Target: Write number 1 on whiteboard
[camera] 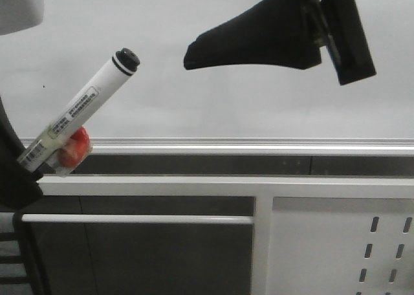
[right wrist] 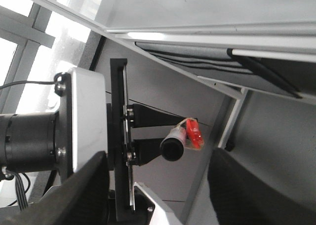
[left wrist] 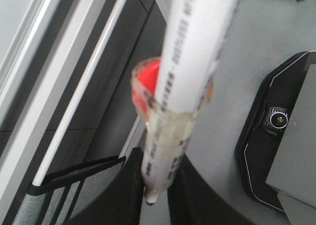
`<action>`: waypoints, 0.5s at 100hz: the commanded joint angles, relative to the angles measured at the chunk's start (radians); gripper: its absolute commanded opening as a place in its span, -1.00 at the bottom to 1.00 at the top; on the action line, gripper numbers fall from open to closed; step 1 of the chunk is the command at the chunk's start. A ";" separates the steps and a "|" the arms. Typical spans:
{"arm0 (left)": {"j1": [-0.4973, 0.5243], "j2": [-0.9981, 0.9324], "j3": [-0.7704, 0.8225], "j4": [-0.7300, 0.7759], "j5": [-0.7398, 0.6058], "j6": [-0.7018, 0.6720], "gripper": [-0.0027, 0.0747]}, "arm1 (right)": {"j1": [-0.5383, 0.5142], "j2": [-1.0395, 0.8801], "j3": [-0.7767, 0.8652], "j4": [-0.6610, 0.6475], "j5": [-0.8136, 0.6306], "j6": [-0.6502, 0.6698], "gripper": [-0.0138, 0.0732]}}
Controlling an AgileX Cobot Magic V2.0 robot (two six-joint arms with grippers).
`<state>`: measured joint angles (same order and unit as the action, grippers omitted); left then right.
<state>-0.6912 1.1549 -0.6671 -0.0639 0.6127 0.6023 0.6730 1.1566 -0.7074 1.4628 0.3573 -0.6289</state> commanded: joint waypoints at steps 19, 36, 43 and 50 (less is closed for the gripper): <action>-0.007 -0.009 -0.115 -0.013 0.066 -0.004 -0.98 | 0.001 0.022 -0.040 0.094 0.060 0.000 0.25; -0.007 0.013 -0.169 -0.018 0.144 -0.004 -0.98 | 0.001 0.034 -0.044 0.106 0.051 0.000 0.25; -0.009 0.022 -0.176 -0.020 0.163 -0.004 -0.98 | 0.001 0.037 -0.044 0.110 0.042 0.000 0.25; -0.025 0.024 -0.176 -0.023 0.172 -0.004 -0.98 | 0.001 0.039 -0.044 0.120 0.035 0.000 0.25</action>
<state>-0.6957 1.1892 -0.8083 -0.0680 0.7955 0.6023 0.6730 1.2093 -0.7152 1.5414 0.3920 -0.6273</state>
